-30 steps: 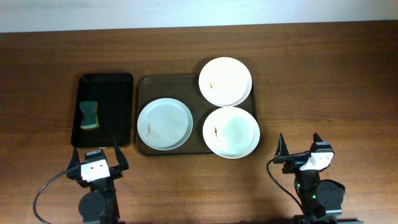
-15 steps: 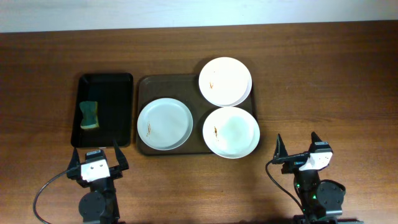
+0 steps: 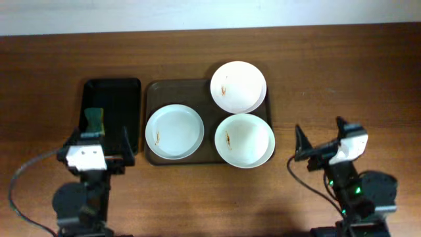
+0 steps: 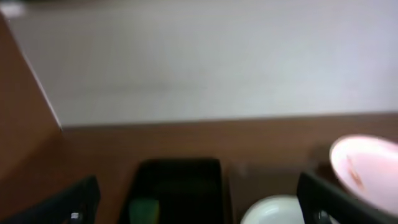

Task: Clean dirty plates on tray and stack at the side

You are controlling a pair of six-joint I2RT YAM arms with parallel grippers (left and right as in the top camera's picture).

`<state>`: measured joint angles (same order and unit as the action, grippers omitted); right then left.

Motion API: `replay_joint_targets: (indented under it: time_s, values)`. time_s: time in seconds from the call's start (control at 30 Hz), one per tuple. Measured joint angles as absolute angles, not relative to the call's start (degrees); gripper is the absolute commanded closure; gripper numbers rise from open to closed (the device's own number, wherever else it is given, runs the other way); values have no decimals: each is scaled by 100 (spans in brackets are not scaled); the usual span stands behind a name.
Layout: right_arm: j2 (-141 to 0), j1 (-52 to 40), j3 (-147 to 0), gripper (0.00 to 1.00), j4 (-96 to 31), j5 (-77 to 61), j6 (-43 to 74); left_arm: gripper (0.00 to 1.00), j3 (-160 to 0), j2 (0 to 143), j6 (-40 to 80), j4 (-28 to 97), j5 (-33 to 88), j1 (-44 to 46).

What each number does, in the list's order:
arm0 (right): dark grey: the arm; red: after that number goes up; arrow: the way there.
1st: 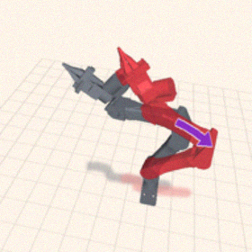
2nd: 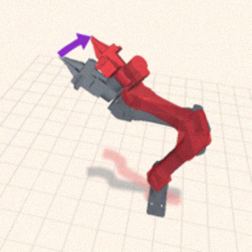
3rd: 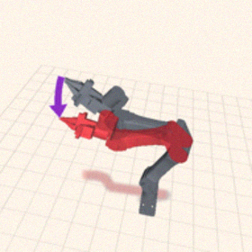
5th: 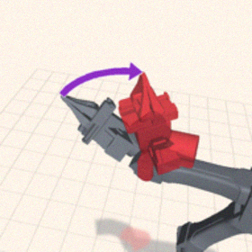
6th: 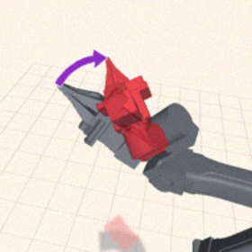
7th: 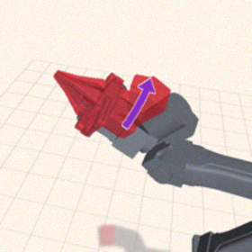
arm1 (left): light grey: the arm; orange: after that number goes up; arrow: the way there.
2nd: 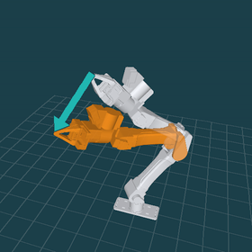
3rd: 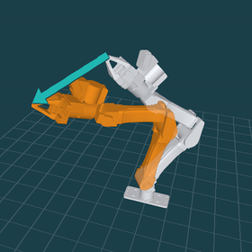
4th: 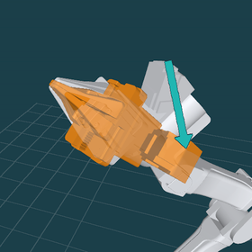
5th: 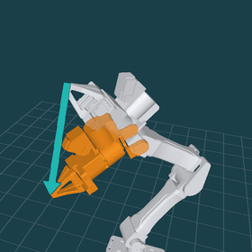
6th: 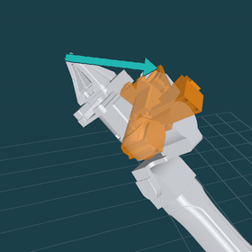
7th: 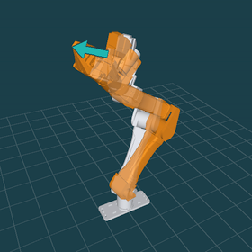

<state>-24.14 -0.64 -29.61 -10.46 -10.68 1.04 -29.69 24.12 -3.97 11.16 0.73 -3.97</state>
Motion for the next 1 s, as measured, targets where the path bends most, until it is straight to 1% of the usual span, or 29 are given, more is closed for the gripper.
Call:
replay_joint_targets:
  time_s: [0.03,0.07,0.1,0.13,0.17,0.23,0.3,0.33,0.4,0.47,0.53,0.67,0.7,0.73,0.9,0.97,1.0]
  values:
    - [-2738,-64,-3332,2,-1400,-1109,104,1,-3343,2773,-377,1341,148,-397]
    - [-3376,-64,-3981,2,-1835,-1201,97,1,-3642,3057,-357,1527,220,-397]
    - [-4066,-64,-4604,1,-2233,-1308,80,1,-4303,3706,-314,1828,362,-397]
    - [-4563,-64,-5094,2,-2899,-1411,78,1,-4709,4169,-213,2196,484,-397]
    - [-5089,-69,-5655,2,-3548,-1529,80,1,-5074,4545,-117,2650,600,-397]
    - [-6477,-84,-7011,2,-4462,-1850,82,1,-6211,5684,60,3581,919,-392]
    - [-7548,-257,-7979,2,-5452,-2023,82,1,-7207,6788,137,4783,1201,-392]
    - [-7970,-375,-8324,2,-5529,-2091,78,1,-7647,7306,143,5218,1367,-399]
    - [-8626,-534,-8595,2,-5247,-2541,290,1,-8066,8221,161,5557,1959,-408]
    - [-9059,-569,-8600,2,-5089,-3138,440,1,-8088,8956,148,5819,2342,-408]
    - [-9120,-596,-8600,2,-5094,-3277,473,1,-8088,9349,64,5695,2447,-408]
    - [-9120,-659,-8606,2,-5380,-3312,521,2,-8090,9365,-40,5116,2547,-408]
    - [-9120,-659,-8606,2,-5402,-3312,539,5,-8090,9365,-38,5116,2556,-408]
    - [-9120,-659,-8606,2,-5428,-3312,541,6,-8090,9365,-38,5120,2571,-408]
    - [-9120,-659,-8606,1,-5531,-3312,558,7,-8090,9365,-38,5203,2576,-408]
    - [-9120,-694,-8606,0,-5513,-3221,744,7,-8106,9365,34,5345,2556,-434]
    - [-9120,-825,-8606,3,-5463,-2974,932,7,-8184,9365,93,5505,2523,-537]
